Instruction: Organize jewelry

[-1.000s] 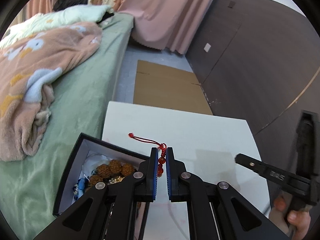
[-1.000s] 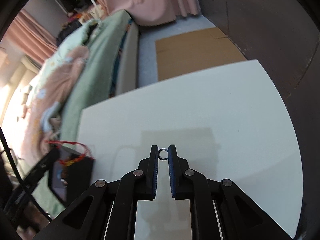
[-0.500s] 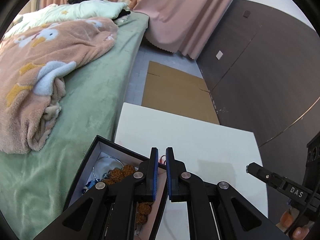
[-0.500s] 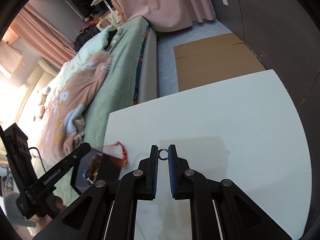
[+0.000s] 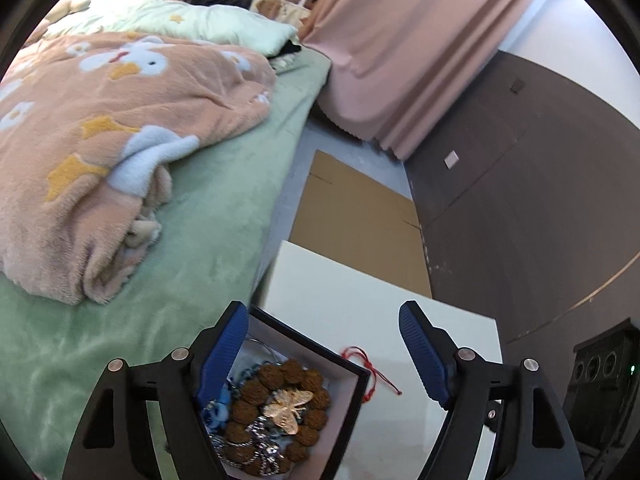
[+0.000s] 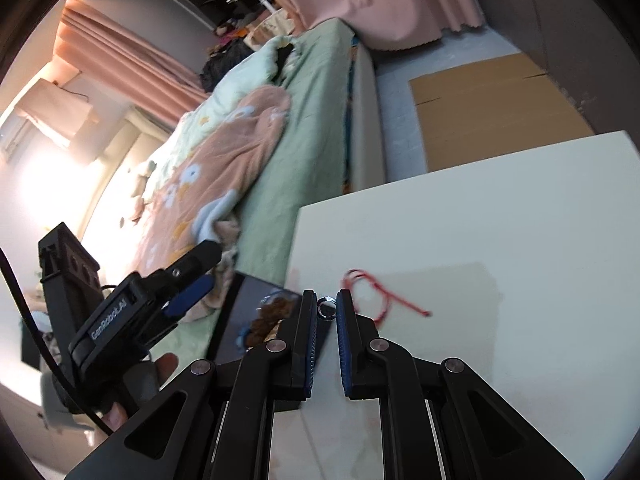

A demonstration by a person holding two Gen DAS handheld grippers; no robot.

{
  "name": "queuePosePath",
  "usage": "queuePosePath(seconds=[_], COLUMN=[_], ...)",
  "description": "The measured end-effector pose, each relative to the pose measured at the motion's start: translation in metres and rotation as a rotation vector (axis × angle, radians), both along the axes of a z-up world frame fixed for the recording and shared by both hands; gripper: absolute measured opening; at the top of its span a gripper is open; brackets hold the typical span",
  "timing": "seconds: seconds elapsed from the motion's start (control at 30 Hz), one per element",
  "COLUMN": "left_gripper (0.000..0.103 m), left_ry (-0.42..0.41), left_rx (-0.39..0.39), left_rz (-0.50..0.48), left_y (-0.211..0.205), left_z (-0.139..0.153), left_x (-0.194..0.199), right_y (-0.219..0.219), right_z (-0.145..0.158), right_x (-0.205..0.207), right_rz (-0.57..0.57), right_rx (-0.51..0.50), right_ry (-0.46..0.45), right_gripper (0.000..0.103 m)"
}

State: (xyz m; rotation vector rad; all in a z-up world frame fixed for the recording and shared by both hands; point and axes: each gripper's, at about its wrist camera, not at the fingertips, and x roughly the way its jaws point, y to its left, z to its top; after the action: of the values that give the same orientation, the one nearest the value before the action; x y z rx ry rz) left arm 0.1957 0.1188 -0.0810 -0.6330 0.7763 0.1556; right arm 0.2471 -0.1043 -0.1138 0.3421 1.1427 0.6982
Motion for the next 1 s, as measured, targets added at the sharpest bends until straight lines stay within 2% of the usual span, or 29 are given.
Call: queuePosePath(seconds=[0.2, 0.37, 0.5, 0.53, 0.6, 0.63, 0.67, 1.0], left_gripper=[0.078, 0.079, 0.079, 0.079, 0.079, 0.078, 0.078, 0.078], left_ry=[-0.018, -0.011, -0.007, -0.007, -0.008, -0.008, -0.008, 0.007], left_rx=[-0.030, -0.045, -0.047, -0.046, -0.047, -0.050, -0.052, -0.043], left_rz=[0.065, 0.079, 0.069, 0.068, 0.066, 0.065, 0.065, 0.005], left_y=[0.020, 0.027, 0.028, 0.028, 0.027, 0.028, 0.028, 0.008], left_z=[0.003, 0.002, 0.001, 0.001, 0.001, 0.001, 0.001, 0.000], left_x=[-0.009, -0.010, -0.008, -0.008, -0.008, -0.008, -0.008, -0.005], right_y=[0.027, 0.040, 0.042, 0.042, 0.040, 0.038, 0.034, -0.004], right_z=[-0.003, -0.007, -0.010, -0.012, -0.017, -0.019, -0.019, -0.009], right_x=[-0.006, -0.007, -0.003, 0.000, 0.005, 0.007, 0.008, 0.015], right_rz=[0.046, 0.057, 0.023, 0.011, -0.001, -0.015, -0.032, -0.102], right_rx=[0.061, 0.069, 0.077, 0.077, 0.089, 0.097, 0.102, 0.007], right_ry=[0.006, 0.015, 0.018, 0.027, 0.061, 0.071, 0.073, 0.051], right_gripper=[0.012, 0.012, 0.013, 0.017, 0.057, 0.063, 0.067, 0.067])
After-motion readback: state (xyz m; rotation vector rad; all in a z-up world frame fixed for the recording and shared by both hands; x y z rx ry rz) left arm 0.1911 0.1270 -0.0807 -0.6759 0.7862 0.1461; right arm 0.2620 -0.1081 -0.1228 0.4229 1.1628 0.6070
